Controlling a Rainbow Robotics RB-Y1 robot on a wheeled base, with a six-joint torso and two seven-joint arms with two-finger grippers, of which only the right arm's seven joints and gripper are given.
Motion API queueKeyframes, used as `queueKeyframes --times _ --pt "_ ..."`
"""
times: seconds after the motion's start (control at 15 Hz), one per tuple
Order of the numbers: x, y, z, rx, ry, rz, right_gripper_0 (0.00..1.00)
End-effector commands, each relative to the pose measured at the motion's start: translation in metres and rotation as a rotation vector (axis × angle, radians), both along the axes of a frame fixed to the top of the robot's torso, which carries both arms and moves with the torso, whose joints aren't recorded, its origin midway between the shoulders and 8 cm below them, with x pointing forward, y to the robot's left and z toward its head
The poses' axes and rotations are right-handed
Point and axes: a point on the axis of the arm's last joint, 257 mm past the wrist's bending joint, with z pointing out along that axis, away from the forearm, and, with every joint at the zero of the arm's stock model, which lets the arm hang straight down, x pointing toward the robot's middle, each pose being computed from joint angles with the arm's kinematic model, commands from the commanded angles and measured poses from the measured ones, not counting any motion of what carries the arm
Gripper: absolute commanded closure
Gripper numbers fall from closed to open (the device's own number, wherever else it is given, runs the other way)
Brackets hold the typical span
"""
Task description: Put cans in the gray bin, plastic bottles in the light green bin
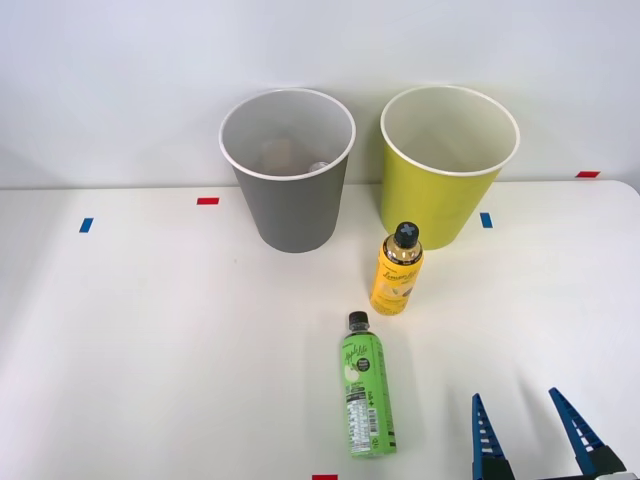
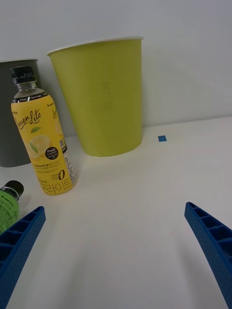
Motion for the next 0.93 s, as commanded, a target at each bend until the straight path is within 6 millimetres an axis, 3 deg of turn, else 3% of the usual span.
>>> queueKeyframes --times 0.07,0.93 --pt "0.0 0.0 0.0 0.0 0.0 0.0 0.0" --pt "0.0 0.0 0.0 0.0 0.0 0.0 0.0"
